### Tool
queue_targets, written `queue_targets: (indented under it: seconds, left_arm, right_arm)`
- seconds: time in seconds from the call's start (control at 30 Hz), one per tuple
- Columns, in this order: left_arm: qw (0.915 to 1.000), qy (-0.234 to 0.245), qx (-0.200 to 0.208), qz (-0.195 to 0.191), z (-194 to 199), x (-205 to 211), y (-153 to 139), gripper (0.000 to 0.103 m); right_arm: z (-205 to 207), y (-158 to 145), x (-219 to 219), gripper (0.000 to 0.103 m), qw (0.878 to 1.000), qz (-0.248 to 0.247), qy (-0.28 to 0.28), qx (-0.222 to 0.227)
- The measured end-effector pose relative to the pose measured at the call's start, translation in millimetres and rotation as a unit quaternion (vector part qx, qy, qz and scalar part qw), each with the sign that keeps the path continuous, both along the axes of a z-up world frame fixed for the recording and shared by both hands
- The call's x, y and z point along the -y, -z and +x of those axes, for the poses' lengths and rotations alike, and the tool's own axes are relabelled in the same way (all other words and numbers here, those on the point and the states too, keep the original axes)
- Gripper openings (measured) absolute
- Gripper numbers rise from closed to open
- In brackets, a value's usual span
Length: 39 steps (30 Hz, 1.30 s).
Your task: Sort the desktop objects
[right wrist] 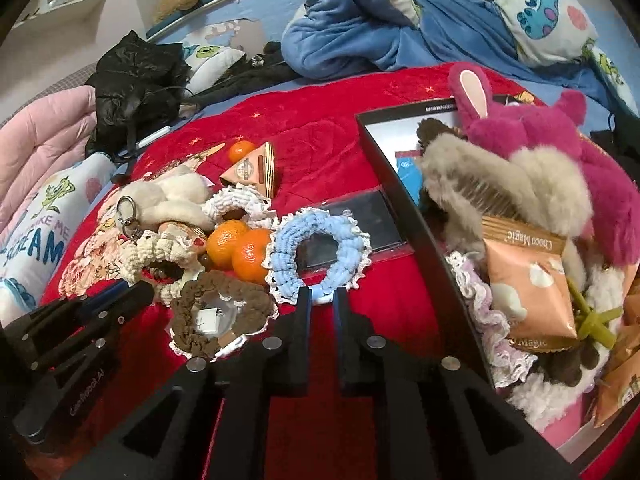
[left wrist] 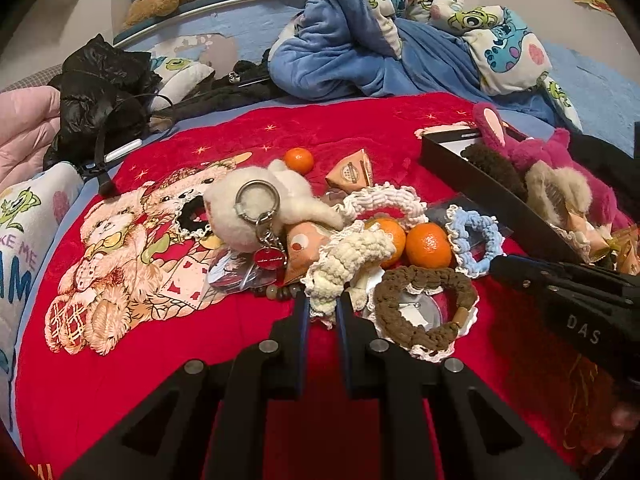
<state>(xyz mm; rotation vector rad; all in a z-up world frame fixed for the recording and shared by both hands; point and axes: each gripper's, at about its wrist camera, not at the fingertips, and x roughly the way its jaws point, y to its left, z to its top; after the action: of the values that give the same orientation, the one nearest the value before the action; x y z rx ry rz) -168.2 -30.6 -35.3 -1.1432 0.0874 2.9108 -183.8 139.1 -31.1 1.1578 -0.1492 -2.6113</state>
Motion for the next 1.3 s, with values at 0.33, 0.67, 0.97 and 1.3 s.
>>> queue_targets:
  seconds: [0.33, 0.67, 0.97, 1.3]
  left_arm:
    - [1.0000, 0.001, 0.004, 0.001, -2.4, 1.3, 3.8, 0.014]
    - [1.0000, 0.005, 0.004, -0.003, -2.4, -2.5, 4.0, 0.014]
    - [1.0000, 0.006, 0.003, -0.004, -1.1, -1.7, 3.1, 0.014]
    - [1.0000, 0.004, 0.005, -0.005, -1.1, -1.5, 3.8, 0.014]
  right_arm:
    - [-7.6, 6.7, 6.5, 0.019, 1.000, 0.012, 0.009, 0.009]
    - [-8.5, 9.5, 6.1, 0.002, 1.000, 0.022, 0.016, 0.010]
    - [-4.6, 3.7, 13.1, 0.002, 0.999, 0.040, 0.010, -0.007]
    - [-1.0, -2.2, 15.4, 0.002, 0.999, 0.046, 0.008, -0.017]
